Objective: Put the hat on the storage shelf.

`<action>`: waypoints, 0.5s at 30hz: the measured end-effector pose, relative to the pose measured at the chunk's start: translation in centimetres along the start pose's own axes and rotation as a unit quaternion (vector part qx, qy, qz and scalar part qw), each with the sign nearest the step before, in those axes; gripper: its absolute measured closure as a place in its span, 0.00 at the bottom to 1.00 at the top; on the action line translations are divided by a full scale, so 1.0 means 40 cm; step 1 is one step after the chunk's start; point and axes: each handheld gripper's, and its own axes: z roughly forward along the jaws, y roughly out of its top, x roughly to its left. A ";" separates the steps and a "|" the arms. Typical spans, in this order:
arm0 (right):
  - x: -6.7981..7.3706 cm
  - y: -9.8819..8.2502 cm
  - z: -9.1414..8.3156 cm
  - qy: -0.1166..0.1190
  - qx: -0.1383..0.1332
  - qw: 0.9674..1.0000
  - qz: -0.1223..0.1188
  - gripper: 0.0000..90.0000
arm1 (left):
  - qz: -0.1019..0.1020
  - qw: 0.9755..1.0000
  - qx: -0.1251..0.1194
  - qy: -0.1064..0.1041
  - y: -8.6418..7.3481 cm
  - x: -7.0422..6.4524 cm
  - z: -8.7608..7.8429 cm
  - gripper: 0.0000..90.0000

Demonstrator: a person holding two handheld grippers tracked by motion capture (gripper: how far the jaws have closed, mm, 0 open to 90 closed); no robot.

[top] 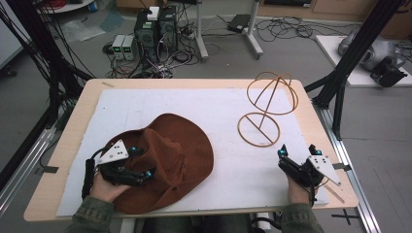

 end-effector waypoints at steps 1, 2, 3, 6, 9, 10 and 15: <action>0.000 0.000 0.001 0.001 0.000 1.000 -0.001 0.05 | -0.001 1.000 -0.001 -0.003 0.000 0.001 0.002 0.22; 0.000 0.000 0.001 0.002 0.000 1.000 -0.002 0.05 | -0.004 1.000 -0.001 -0.006 -0.001 0.003 0.003 0.24; 0.000 0.000 0.002 0.002 -0.001 1.000 -0.002 0.05 | -0.007 1.000 0.003 -0.013 -0.001 0.006 0.003 0.28; 0.000 0.000 0.002 0.002 -0.001 1.000 -0.002 0.05 | 0.000 1.000 0.008 -0.002 -0.001 0.000 -0.001 0.58; 0.001 0.000 0.002 0.003 0.000 1.000 0.000 0.05 | 0.013 1.000 0.008 0.022 -0.001 -0.005 -0.008 0.95; 0.001 0.000 0.002 0.003 0.000 1.000 0.000 0.05 | 0.012 1.000 0.003 0.019 -0.002 -0.003 -0.009 0.95; 0.000 -0.001 0.003 0.002 0.001 1.000 -0.002 0.05 | 0.012 1.000 -0.007 0.006 -0.004 -0.002 -0.017 0.97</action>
